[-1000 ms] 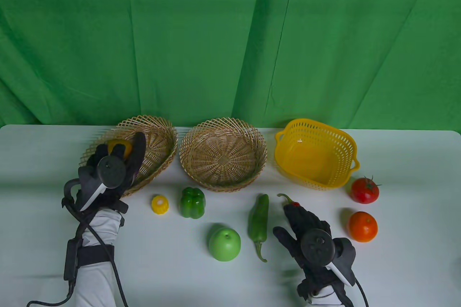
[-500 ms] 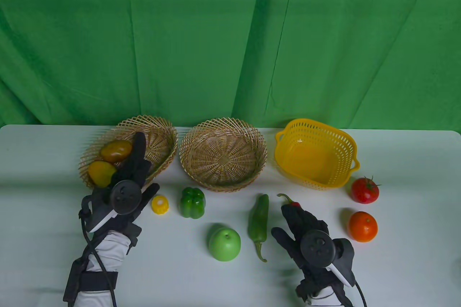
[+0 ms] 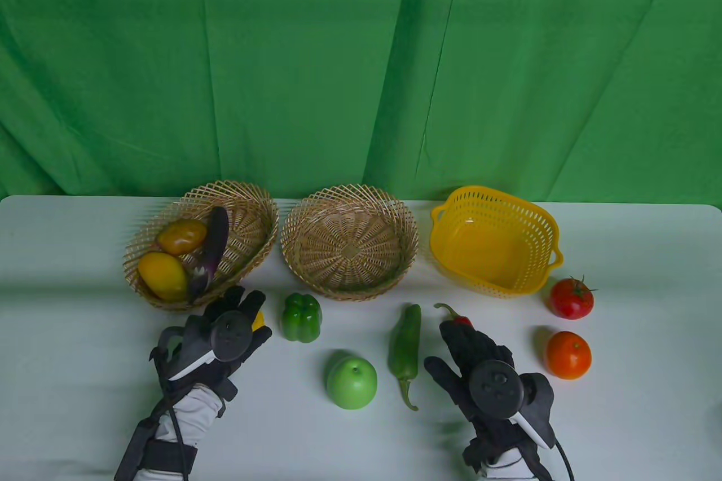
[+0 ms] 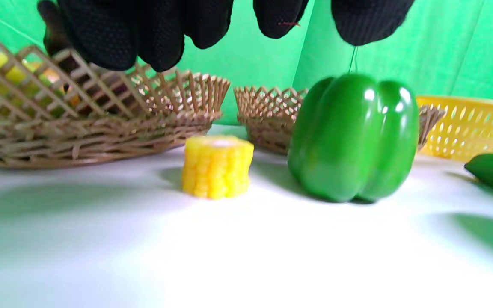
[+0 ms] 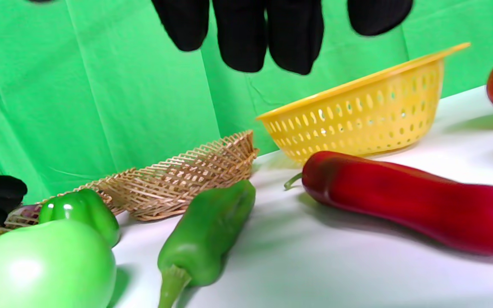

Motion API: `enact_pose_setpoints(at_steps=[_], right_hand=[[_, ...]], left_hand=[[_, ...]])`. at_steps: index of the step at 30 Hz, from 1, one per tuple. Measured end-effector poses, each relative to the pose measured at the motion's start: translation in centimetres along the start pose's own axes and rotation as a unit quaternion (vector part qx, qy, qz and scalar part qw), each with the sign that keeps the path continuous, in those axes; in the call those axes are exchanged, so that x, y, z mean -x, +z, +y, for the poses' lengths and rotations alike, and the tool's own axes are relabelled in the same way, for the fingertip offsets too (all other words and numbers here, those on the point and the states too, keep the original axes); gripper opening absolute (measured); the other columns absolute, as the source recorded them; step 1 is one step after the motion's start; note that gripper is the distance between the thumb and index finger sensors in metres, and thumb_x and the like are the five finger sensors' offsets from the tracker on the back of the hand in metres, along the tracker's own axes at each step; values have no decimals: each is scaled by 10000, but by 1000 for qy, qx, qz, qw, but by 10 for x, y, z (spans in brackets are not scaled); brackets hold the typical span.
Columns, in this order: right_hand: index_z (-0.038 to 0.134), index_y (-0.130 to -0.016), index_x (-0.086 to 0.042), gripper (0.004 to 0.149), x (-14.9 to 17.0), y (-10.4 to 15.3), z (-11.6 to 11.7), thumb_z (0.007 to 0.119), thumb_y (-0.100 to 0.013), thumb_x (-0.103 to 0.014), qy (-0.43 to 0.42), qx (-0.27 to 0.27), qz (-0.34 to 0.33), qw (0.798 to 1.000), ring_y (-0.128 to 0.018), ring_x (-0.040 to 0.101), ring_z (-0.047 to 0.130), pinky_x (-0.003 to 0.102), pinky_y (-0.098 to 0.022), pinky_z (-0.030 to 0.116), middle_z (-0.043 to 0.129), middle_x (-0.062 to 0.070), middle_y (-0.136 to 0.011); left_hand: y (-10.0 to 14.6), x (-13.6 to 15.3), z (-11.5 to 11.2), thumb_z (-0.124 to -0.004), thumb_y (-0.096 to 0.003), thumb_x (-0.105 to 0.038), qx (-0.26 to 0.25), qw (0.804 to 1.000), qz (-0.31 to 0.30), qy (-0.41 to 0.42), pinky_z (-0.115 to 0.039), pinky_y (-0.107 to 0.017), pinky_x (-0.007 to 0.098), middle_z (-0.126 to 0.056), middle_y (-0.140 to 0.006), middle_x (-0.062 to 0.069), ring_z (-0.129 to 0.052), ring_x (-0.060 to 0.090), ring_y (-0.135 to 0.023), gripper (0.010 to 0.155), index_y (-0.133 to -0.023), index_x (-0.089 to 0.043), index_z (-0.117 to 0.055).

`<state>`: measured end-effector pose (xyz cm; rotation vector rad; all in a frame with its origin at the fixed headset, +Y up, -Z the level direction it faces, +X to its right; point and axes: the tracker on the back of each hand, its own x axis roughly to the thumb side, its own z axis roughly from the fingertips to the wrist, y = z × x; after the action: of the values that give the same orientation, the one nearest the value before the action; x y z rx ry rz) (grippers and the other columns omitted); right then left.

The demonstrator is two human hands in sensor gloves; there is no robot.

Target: Place 10 objects into 3 containers, with green background

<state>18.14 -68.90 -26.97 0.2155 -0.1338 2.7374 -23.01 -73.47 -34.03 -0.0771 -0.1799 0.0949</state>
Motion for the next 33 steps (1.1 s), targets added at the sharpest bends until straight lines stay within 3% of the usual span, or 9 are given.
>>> enact_pose_setpoints(at_steps=[12, 21, 33], right_hand=[[498, -1157, -249, 770, 3, -2, 1, 507, -530, -695, 4, -6, 11, 1000, -1055, 469, 611, 734, -749, 444, 604, 155, -1194], [502, -1156, -249, 768, 4, -3, 1, 507, -530, -695, 10, -9, 16, 1000, -1054, 470, 612, 735, -748, 444, 608, 151, -1193], [500, -1157, -248, 770, 3, -4, 1, 507, -530, -695, 13, -12, 17, 1000, -1055, 472, 610, 735, -749, 442, 607, 153, -1193]], left_hand=[[-24, 9, -36, -641, -554, -583, 40, 998, 29, -28, -723, -631, 573, -508, -1227, 111, -762, 433, -1008, 681, -1162, -366, -424], [-42, 13, -43, -672, -540, -580, 53, 996, 48, -61, -768, -595, 520, -536, -1220, 86, -855, 363, -942, 674, -1146, -426, -422], [-54, 9, -44, -726, -522, -534, 71, 994, 41, -76, -779, -598, 468, -735, -1101, 79, -867, 278, -888, 653, -1116, -349, -527]])
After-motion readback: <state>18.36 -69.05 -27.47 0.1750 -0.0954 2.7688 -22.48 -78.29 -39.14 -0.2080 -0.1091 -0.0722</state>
